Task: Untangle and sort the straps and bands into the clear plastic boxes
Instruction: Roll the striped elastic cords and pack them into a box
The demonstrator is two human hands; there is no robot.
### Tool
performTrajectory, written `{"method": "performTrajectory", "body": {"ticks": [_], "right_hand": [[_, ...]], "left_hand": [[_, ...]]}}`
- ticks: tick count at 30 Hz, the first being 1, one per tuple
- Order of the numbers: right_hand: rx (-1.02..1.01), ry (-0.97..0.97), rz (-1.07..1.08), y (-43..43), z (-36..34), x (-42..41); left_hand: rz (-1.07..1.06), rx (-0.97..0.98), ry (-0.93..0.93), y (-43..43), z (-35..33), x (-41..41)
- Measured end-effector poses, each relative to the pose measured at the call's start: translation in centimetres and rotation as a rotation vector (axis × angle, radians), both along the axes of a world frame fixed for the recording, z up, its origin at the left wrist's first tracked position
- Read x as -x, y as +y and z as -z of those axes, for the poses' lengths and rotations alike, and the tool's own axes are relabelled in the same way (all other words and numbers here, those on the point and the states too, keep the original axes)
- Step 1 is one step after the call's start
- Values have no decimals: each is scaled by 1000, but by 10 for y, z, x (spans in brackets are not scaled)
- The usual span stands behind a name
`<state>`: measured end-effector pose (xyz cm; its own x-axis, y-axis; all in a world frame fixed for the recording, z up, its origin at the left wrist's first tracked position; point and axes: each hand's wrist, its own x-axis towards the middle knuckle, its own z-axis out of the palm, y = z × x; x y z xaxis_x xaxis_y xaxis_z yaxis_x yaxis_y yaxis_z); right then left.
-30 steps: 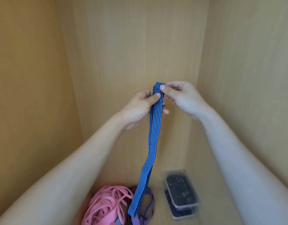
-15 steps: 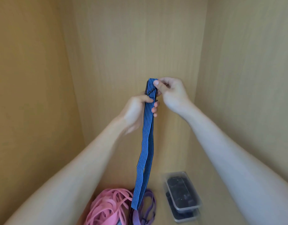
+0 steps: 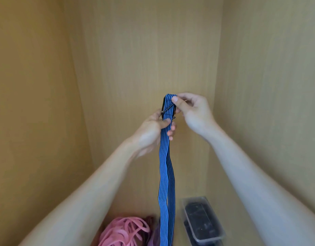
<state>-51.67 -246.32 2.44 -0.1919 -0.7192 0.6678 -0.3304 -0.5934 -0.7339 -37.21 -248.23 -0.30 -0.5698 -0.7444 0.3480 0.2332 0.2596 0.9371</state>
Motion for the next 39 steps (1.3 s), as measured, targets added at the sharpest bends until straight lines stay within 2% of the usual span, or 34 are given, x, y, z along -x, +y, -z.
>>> {"method": "performTrajectory", "body": {"ticks": [9,14,21,28,34,39], "right_hand": [[-116,-127,19,-8,19,3],[-137,-99,-93,-4,23,2],[-114,-56,-64,-5,30,5],[-108,-102,-52,-8,35,7],[-124,-104,-50,-9,34,12],[-194,-112,-69,-10,36,16]], "left_hand": [[-80,147,-133,3,0,1],[-105,110,-162,-1,6,0],[-117,118,-225,-8,22,0],[-93,-21,-306,-5,26,0],[-73,-62,-245,-1,23,2],[-138,-51,-287,1,22,7]]}}
